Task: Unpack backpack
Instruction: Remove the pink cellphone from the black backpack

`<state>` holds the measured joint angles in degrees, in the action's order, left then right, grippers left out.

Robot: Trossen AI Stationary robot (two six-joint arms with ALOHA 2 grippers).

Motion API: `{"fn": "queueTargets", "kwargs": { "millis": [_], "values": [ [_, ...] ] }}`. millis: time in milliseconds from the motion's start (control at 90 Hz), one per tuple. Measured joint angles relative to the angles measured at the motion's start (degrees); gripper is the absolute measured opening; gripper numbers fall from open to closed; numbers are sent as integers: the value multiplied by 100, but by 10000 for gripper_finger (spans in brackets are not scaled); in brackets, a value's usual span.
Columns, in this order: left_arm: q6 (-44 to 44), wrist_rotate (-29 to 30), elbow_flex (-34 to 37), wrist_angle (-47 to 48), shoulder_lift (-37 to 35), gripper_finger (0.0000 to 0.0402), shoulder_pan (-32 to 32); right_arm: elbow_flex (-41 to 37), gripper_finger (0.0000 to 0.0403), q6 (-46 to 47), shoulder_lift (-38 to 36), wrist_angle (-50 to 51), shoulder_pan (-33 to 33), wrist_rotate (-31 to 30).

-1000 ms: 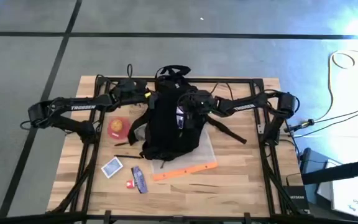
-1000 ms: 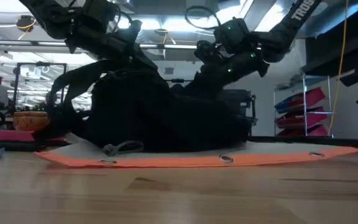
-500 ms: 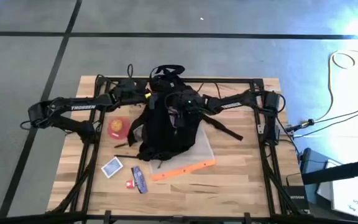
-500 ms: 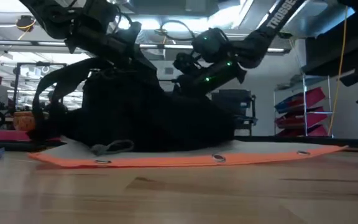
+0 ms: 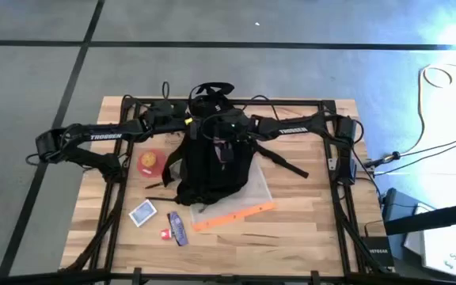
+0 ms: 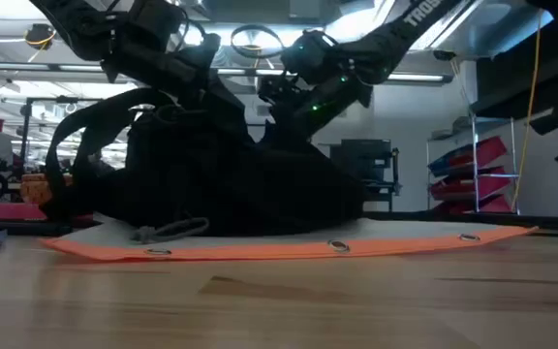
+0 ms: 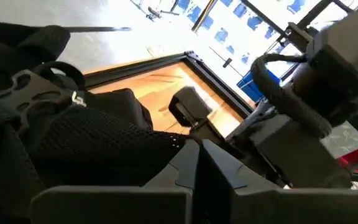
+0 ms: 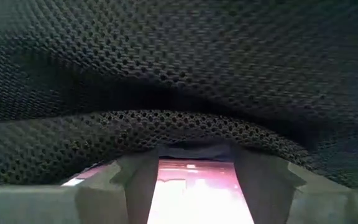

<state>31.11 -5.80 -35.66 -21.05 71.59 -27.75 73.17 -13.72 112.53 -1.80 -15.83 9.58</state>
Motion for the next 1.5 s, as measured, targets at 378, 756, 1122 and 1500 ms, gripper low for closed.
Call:
{"fn": "queueTargets", "kwargs": {
  "millis": [378,756,1122,1500],
  "values": [
    [325,-146,-1,-1394,0,0,67,7,186,-185,2,98,291,-140],
    [-9,-168,0,-300,0,0,293,7,186,-686,-60,1313,221,-517],
    [-1479,-456,4,1064,137,0,1599,-6,186,137,-256,1812,-252,342],
    [-2696,754,-3,1239,1560,0,2224,-1171,186,1739,-381,305,-642,2452]
  ]
}}
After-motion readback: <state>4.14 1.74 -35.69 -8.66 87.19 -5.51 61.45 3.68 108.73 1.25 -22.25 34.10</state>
